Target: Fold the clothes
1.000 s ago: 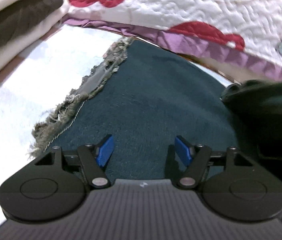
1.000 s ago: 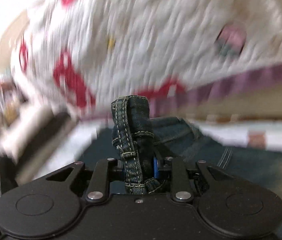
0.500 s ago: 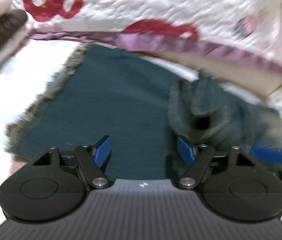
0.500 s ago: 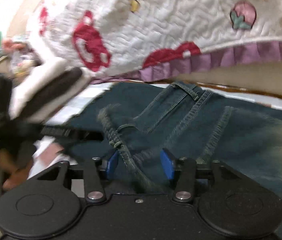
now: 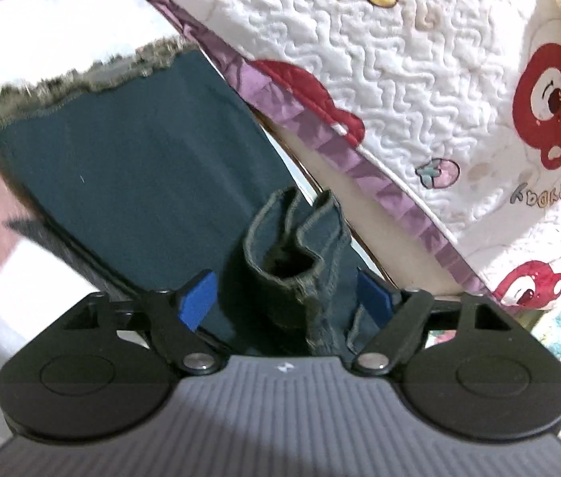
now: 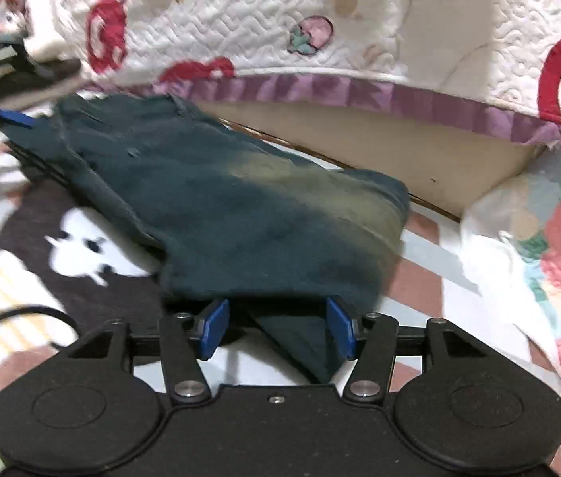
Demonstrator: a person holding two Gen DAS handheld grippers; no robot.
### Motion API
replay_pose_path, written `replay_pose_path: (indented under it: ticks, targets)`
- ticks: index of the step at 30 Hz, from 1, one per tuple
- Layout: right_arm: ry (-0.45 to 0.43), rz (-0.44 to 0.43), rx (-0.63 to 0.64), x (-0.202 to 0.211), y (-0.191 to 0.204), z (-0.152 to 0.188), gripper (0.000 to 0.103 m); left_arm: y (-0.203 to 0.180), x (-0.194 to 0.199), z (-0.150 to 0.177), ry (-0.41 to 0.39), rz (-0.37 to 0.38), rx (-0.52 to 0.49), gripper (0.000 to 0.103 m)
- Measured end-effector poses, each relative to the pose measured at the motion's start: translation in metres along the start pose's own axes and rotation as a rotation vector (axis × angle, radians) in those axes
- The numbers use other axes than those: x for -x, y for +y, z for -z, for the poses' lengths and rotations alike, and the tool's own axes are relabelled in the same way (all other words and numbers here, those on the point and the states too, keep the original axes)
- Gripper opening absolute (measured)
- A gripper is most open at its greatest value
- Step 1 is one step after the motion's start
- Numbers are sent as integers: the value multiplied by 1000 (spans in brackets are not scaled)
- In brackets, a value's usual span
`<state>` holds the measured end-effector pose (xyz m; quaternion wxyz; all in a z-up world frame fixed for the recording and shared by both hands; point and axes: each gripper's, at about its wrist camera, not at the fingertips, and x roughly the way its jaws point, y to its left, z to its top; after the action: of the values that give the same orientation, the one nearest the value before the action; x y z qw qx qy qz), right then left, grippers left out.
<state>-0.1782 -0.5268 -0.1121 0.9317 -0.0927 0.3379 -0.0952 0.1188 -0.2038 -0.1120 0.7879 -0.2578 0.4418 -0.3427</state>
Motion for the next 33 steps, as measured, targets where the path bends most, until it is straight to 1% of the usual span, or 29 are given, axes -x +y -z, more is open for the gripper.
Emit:
replay_pose_path:
  ticks: [3,4,6,10,11,12,14,18,20,22,23,24,26,28,29,30,31,32,33]
  targets:
    - [-8,35,54,-1,7,-3,60,-17,-18,5,21,-24,-60,81]
    - [-7,36,52,-1,8,-3,61,-23,-24,7,28,-31,-81,81]
    - [-5,37,34,-3,7,-2,61,-35,-37,10,41,-47,-121,85]
    - [-10,33,-24,-5,-1,2,62,-58,-61,17,69,-79,-201,86]
    - [-13,29,-41,-6,-3,1,62,-62,-65,18,67,-83,-212,85]
    - [-16,26,-58,-7,-5,1,62,-62,-67,17,53,-84,-210,66]
    - [-21,25,-95,-8,-10,1,62,-63,-68,13,31,-89,-202,34]
    - [-9,25,-148,-11,-18,4,63,-63,-65,13,16,-134,-185,32]
    - [0,18,-174,-12,-22,5,63,-66,-68,17,13,-165,-222,33]
    - [8,7,-206,-13,-25,5,63,-70,-72,21,8,-193,-267,44]
    - [12,1,-221,-13,-27,5,63,-73,-72,23,2,-202,-279,54]
    - [15,-4,-233,-14,-29,5,63,-75,-73,24,-4,-210,-292,57]
    - [22,-12,-257,-15,-32,7,64,-79,-73,26,-15,-227,-317,56]
    - [31,-19,-279,-16,-36,8,65,-84,-74,29,-27,-244,-343,50]
    - [34,-22,-285,-17,-37,9,65,-86,-74,30,-33,-253,-355,41]
    - [37,-23,-290,-17,-38,9,65,-88,-74,31,-39,-261,-368,35]
    - [38,-23,-288,-18,-38,10,66,-90,-75,32,-45,-270,-381,33]
    - [38,-22,-281,-19,-38,11,66,-92,-75,34,-50,-278,-393,25]
    - [37,-20,-275,-19,-38,11,66,-97,-74,34,-61,-288,-414,24]
